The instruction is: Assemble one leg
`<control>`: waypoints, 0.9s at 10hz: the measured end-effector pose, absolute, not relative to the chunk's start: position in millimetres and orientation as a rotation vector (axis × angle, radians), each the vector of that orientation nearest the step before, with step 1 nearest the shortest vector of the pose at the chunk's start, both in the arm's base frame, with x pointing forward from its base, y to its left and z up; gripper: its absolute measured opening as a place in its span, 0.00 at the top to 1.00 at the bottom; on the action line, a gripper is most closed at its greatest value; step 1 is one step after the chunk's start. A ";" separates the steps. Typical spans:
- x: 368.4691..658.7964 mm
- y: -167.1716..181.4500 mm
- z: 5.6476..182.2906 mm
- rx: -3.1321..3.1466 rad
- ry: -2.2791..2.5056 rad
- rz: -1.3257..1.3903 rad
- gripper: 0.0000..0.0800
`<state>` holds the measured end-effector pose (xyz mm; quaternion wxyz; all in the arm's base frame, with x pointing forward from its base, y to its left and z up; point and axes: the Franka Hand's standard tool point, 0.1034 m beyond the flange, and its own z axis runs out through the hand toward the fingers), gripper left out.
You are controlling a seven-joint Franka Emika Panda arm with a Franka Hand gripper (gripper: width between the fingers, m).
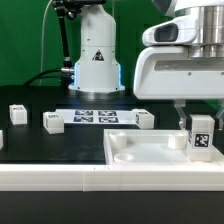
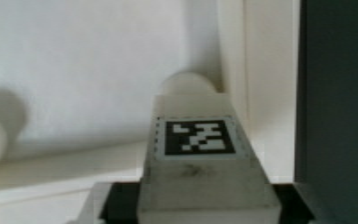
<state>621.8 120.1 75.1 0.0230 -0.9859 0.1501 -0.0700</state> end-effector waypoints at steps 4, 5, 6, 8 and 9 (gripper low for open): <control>620.3 119.2 74.6 -2.868 1.094 -0.227 0.64; 620.0 119.2 74.6 -2.801 1.244 -0.222 0.64; 619.7 118.6 74.8 -2.712 1.417 -0.216 0.64; 619.4 118.1 74.8 -2.583 1.624 -0.204 0.64; 619.2 117.2 75.0 -2.493 1.750 -0.191 0.64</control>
Offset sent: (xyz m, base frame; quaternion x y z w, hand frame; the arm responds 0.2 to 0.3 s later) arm -0.0055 0.0058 -0.0105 -0.0150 0.0081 0.2819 0.9593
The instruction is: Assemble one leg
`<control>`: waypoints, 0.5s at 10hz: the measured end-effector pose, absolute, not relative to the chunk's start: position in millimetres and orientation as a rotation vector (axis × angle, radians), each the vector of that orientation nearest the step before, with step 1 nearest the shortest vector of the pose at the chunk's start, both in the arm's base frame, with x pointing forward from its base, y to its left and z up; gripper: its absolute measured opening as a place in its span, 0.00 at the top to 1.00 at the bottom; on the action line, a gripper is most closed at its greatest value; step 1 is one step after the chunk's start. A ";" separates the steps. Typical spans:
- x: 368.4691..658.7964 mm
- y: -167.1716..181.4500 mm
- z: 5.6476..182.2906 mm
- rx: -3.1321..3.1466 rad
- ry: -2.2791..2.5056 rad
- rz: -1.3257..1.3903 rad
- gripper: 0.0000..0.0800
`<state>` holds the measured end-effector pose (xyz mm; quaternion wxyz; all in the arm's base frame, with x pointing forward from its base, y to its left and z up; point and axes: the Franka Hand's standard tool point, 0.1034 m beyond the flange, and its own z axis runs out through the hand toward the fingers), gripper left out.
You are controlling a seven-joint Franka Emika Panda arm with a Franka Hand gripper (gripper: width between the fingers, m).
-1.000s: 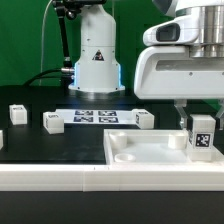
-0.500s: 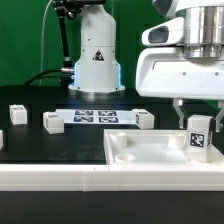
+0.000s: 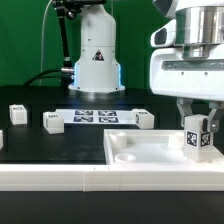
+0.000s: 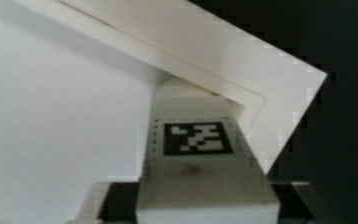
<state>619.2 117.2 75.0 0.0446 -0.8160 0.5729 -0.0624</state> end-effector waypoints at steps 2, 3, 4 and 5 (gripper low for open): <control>619.2 116.5 75.0 -2.409 1.847 -0.175 0.63; 619.0 116.8 75.0 -2.375 1.885 -0.170 0.63; 618.7 117.0 75.0 -2.328 1.935 -0.161 0.63; 618.8 117.0 74.5 -2.357 1.902 -0.165 0.63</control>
Offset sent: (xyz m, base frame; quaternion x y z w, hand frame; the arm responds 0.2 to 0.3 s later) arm 0.0000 0.0000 0.0000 0.0000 0.0000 0.1938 0.9810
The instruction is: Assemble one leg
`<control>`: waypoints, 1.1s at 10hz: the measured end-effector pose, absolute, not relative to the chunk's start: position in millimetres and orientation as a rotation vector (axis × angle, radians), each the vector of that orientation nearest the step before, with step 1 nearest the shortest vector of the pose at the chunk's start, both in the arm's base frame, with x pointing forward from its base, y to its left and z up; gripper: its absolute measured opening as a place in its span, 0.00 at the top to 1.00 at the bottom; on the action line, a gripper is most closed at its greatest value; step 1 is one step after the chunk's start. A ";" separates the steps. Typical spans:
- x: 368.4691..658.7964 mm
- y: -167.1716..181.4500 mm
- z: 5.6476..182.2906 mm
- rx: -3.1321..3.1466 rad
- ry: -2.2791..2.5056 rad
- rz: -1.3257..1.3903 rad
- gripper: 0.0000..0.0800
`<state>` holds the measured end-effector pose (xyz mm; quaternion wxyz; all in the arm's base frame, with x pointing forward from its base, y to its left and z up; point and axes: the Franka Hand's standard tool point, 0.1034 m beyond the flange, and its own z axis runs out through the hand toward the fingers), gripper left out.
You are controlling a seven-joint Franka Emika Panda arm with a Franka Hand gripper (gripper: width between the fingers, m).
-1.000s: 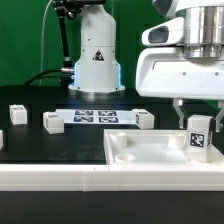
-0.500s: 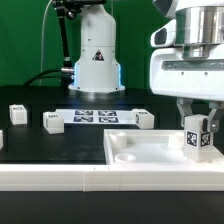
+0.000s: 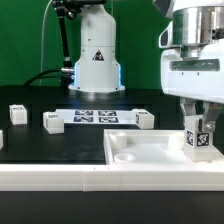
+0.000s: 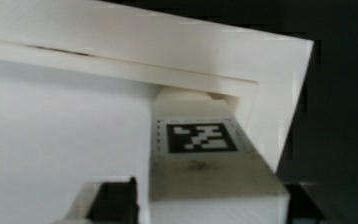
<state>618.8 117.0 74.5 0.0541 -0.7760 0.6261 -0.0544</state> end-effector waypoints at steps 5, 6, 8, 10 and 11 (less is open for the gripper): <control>618.8 117.9 74.6 -2.680 1.457 -0.196 0.20; 618.6 119.0 74.4 -2.770 1.298 -0.204 0.19; 615.9 127.7 71.8 -2.872 1.085 -0.204 0.19; 617.0 128.3 72.2 -2.987 0.781 -0.219 0.19; 617.7 124.1 72.0 -3.013 0.697 -0.222 0.19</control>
Offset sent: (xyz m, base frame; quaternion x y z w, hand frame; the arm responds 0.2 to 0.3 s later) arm -0.0001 0.0046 0.0015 -0.0158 0.0042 -0.2605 0.9653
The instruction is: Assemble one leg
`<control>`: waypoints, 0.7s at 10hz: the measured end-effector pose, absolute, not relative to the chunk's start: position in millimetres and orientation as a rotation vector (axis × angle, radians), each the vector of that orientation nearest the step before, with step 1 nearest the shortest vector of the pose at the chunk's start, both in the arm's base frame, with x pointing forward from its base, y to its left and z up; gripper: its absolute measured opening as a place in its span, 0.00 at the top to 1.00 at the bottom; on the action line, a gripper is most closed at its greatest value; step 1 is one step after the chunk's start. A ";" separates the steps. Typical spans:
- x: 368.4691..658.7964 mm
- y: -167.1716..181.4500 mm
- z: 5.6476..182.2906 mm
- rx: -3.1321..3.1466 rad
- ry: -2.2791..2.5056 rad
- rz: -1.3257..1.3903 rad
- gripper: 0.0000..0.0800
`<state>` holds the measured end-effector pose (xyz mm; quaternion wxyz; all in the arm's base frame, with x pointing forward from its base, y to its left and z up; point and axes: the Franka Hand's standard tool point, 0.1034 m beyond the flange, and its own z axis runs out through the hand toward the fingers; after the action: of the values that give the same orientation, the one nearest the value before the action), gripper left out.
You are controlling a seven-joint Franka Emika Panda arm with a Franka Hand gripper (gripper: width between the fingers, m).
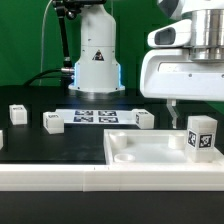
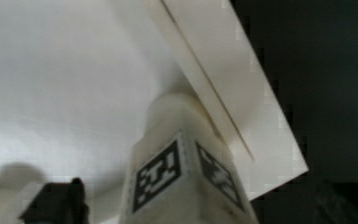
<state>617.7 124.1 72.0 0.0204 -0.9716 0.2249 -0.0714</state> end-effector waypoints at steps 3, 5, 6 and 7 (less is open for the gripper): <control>620.3 120.8 73.6 -3.107 0.281 -0.238 0.19; 623.2 121.9 77.3 -3.133 0.052 -0.237 0.19; 623.2 123.9 78.3 -3.140 0.004 -0.241 0.19; 624.3 123.5 80.0 -3.155 -0.163 -0.246 0.19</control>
Offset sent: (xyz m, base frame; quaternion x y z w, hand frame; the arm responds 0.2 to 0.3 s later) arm 0.0062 0.0124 0.0071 0.0236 -0.0385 -0.2324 0.9716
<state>624.3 123.5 80.0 -0.0136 -0.9956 -0.0515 -0.0777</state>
